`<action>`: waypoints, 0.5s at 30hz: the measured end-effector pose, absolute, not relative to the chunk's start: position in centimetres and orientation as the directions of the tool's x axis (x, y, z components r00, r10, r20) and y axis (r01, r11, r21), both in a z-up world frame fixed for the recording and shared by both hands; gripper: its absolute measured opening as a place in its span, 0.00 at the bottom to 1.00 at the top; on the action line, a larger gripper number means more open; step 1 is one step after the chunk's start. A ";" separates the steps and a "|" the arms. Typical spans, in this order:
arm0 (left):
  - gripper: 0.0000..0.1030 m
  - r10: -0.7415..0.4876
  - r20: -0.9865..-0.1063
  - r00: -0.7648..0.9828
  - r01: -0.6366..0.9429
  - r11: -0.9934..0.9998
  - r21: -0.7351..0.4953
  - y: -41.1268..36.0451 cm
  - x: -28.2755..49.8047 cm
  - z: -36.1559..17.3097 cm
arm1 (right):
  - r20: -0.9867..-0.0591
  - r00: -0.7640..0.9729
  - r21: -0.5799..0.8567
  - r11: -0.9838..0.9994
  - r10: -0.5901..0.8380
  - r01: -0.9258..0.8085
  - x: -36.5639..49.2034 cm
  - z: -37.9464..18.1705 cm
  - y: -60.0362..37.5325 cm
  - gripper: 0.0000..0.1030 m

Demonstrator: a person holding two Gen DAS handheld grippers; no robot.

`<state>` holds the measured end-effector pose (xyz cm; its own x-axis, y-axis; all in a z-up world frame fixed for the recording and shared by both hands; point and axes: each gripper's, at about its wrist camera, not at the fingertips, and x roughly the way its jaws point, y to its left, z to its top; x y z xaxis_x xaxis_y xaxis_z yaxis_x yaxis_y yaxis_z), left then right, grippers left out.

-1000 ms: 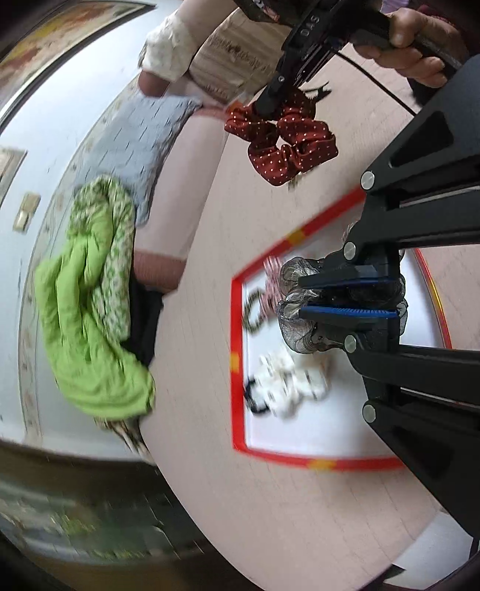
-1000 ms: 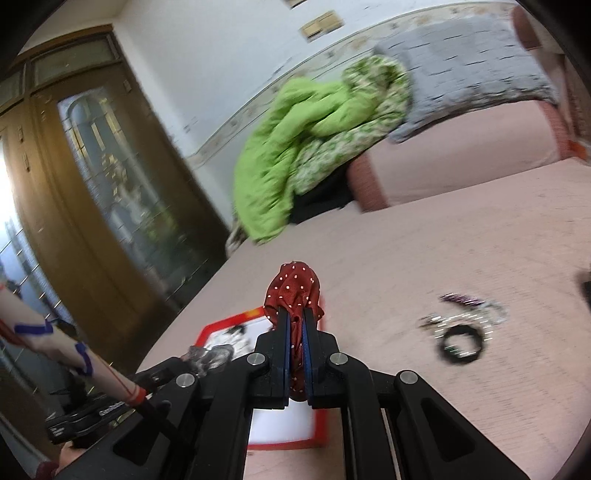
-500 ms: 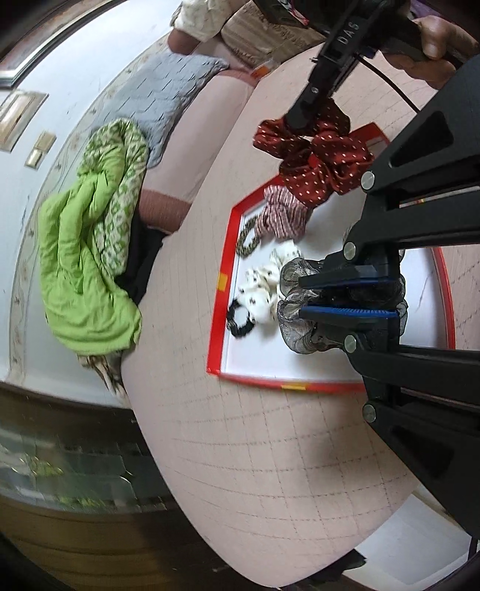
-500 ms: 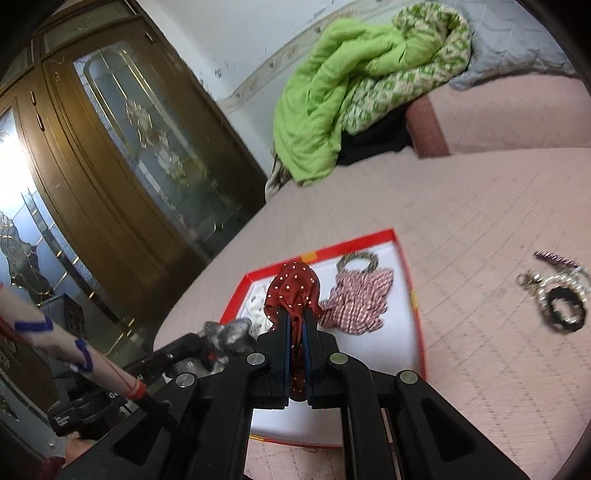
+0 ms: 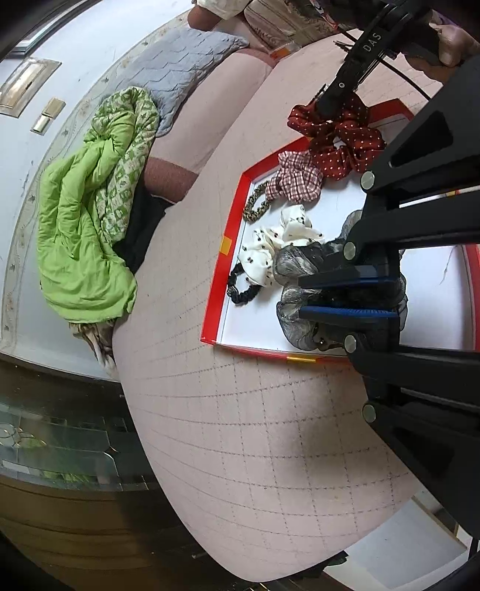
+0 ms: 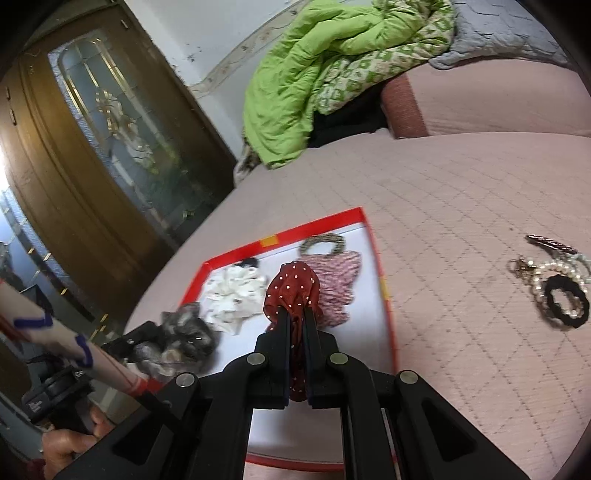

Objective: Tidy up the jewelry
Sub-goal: 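Lower both scrunchies into the box and open both grippers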

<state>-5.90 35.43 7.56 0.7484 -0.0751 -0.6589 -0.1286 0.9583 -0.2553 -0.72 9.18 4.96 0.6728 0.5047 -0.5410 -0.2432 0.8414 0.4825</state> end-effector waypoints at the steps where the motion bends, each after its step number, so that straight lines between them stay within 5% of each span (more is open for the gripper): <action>1: 0.09 -0.072 -0.661 0.747 -0.131 0.959 -0.253 35.4 -5.8 7.5 | -0.549 0.672 0.481 0.845 0.497 -0.233 -0.5 4.8 9.0 0.06; 15: 0.09 -0.007 -0.679 0.734 -0.175 0.964 -0.200 35.6 -4.4 6.7 | -0.621 0.693 0.362 0.918 0.367 -0.163 0.4 3.9 8.5 0.09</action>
